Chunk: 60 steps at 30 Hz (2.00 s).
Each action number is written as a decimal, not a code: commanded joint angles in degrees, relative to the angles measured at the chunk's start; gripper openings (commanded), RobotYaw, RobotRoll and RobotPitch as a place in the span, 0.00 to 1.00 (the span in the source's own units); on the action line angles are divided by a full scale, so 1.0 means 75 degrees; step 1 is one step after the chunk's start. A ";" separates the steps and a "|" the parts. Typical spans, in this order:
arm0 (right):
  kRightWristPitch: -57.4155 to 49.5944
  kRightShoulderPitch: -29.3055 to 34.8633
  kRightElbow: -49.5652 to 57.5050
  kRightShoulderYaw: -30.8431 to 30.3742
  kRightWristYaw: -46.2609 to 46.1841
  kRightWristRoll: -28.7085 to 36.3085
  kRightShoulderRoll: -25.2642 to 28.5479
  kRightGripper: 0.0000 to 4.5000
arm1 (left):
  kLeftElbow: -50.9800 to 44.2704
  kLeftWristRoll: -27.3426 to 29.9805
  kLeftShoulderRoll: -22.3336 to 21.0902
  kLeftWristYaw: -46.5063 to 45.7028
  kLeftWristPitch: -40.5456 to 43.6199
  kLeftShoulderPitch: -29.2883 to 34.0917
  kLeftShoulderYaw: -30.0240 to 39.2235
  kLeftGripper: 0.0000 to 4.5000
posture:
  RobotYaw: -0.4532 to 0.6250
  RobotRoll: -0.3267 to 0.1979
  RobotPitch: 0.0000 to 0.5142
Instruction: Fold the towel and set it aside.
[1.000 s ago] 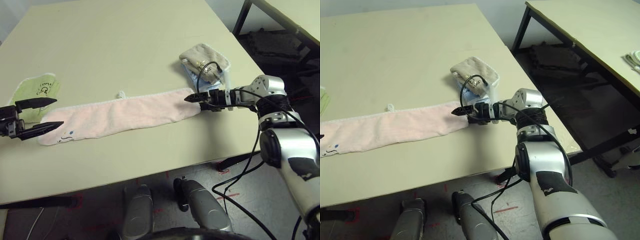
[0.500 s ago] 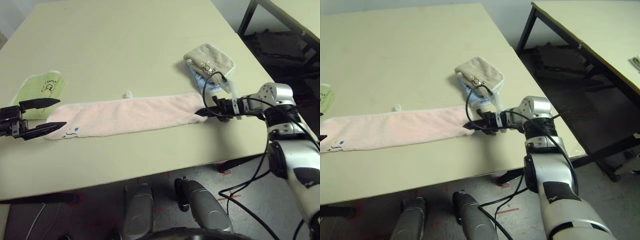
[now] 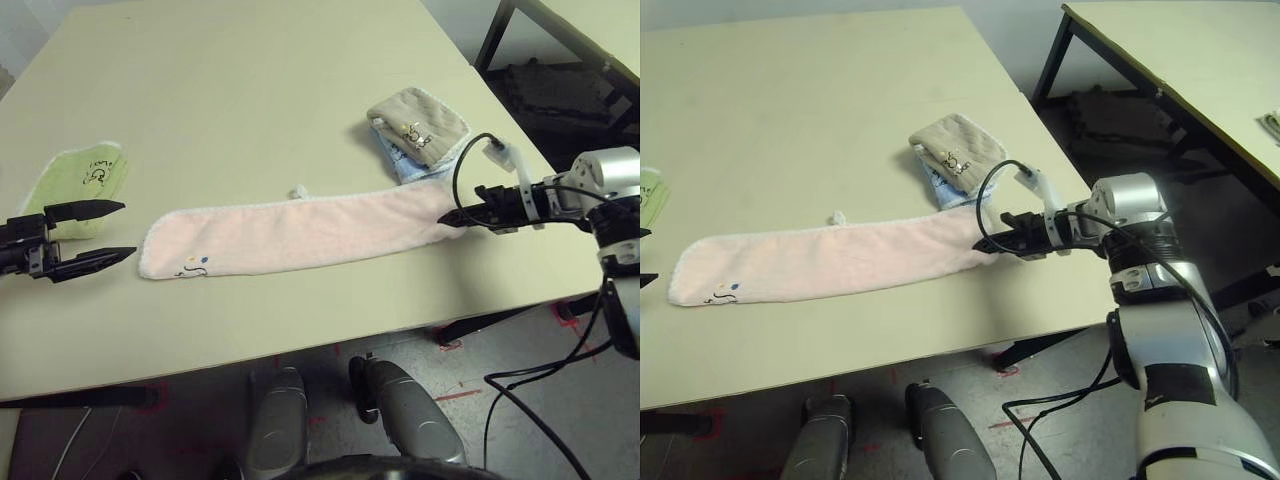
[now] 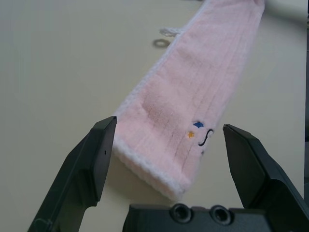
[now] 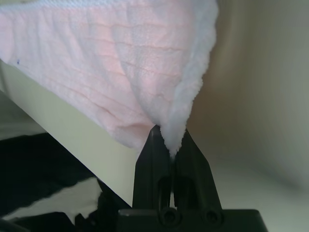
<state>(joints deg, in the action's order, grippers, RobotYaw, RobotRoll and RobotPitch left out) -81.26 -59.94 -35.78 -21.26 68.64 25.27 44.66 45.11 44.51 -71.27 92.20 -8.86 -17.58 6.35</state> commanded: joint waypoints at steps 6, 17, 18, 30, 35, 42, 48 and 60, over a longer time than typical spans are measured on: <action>-0.1499 -0.0703 0.3446 -0.0559 -0.0135 0.1453 0.0238 0.01 | 0.0293 -0.0161 -0.0076 0.0041 -0.0080 -0.0186 -0.0153 1.00 | 0.36 0.62 0.41; -0.1499 -0.1077 0.3185 0.0306 -0.3323 0.3401 -0.1401 0.01 | 0.0440 -0.0259 0.0030 0.0041 -0.0089 -0.0421 -0.0289 1.00 | 0.36 0.62 0.41; -0.1499 -0.1061 0.3001 0.0520 -0.3693 0.3409 -0.1671 0.01 | 0.0450 -0.0271 0.0035 0.0041 -0.0094 -0.0417 -0.0283 1.00 | 0.36 0.62 0.41; -0.1499 -0.0604 0.2405 0.1707 -0.6858 0.5124 -0.3233 0.01 | 0.0519 -0.0264 -0.0045 0.0041 -0.0140 -0.0360 -0.0210 1.00 | 0.38 0.62 0.41; -0.1499 -0.0188 0.2677 0.1601 -0.7951 0.6351 -0.3450 0.01 | 0.0566 -0.0279 -0.0049 0.0041 -0.0156 -0.0410 -0.0203 1.00 | 0.38 0.62 0.40; -0.1499 0.0210 0.2625 0.1934 -0.9431 0.7153 -0.4078 0.17 | 0.0623 -0.0315 -0.0018 0.0041 -0.0175 -0.0482 -0.0210 1.00 | 0.38 0.62 0.40; -0.1499 0.0259 0.2534 0.2619 -1.0259 0.7014 -0.4591 0.65 | 0.0616 -0.0298 -0.0033 0.0041 -0.0152 -0.0464 -0.0204 1.00 | 0.38 0.62 0.40; -0.0785 0.0607 0.4694 0.2530 -0.9122 0.5830 -0.4054 1.00 | 0.0637 -0.0283 -0.0069 0.0041 -0.0149 -0.0448 -0.0140 1.00 | 0.38 0.62 0.40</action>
<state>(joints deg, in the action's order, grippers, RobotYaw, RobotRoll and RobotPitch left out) -89.42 -56.55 -6.81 0.94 -4.51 72.36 12.05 49.28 42.85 -71.17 92.23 -9.85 -21.19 5.19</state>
